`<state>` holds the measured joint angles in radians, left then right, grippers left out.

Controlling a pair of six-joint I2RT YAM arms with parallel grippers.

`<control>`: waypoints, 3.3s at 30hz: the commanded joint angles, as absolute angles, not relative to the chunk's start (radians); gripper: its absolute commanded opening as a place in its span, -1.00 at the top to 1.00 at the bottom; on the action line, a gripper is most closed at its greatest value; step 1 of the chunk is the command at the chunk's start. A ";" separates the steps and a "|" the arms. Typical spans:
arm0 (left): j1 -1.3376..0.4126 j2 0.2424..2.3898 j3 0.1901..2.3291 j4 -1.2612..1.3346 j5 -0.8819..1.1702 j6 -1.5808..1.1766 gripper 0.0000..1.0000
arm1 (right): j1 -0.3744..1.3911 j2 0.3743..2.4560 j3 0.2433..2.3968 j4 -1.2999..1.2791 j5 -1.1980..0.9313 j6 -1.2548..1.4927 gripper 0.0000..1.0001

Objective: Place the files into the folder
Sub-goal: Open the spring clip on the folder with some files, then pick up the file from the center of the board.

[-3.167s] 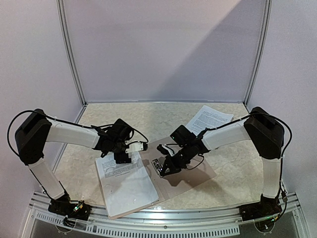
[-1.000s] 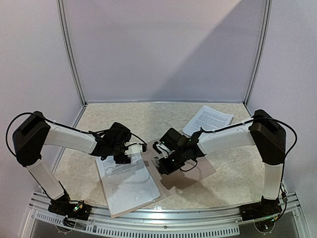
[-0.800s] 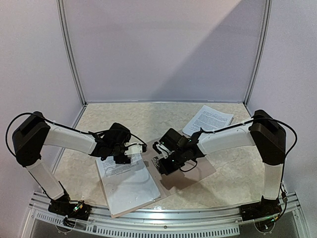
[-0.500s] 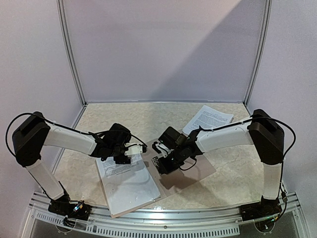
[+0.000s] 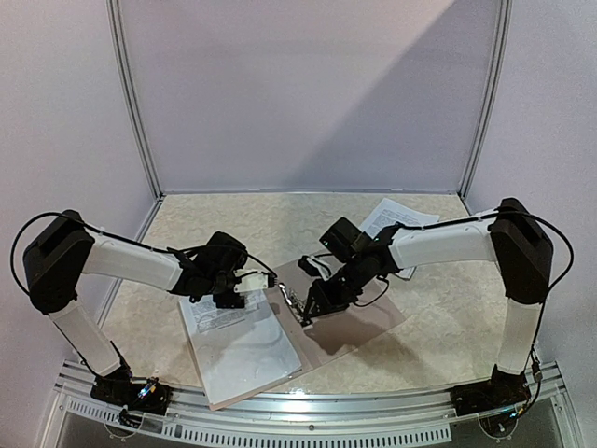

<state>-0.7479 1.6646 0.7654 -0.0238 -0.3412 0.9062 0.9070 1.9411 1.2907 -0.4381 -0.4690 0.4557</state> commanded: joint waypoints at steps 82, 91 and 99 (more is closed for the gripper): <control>-0.977 1.980 1.510 -0.551 -0.147 0.836 -0.85 | 0.015 1.779 1.231 -0.748 -0.200 0.317 0.10; -1.010 2.114 1.582 -0.482 -0.176 0.832 -0.84 | 0.091 1.590 1.079 -0.662 -0.209 0.328 0.24; -1.019 2.184 1.622 -0.442 -0.227 0.827 -0.82 | 0.121 1.606 0.999 -0.520 -0.234 0.509 0.02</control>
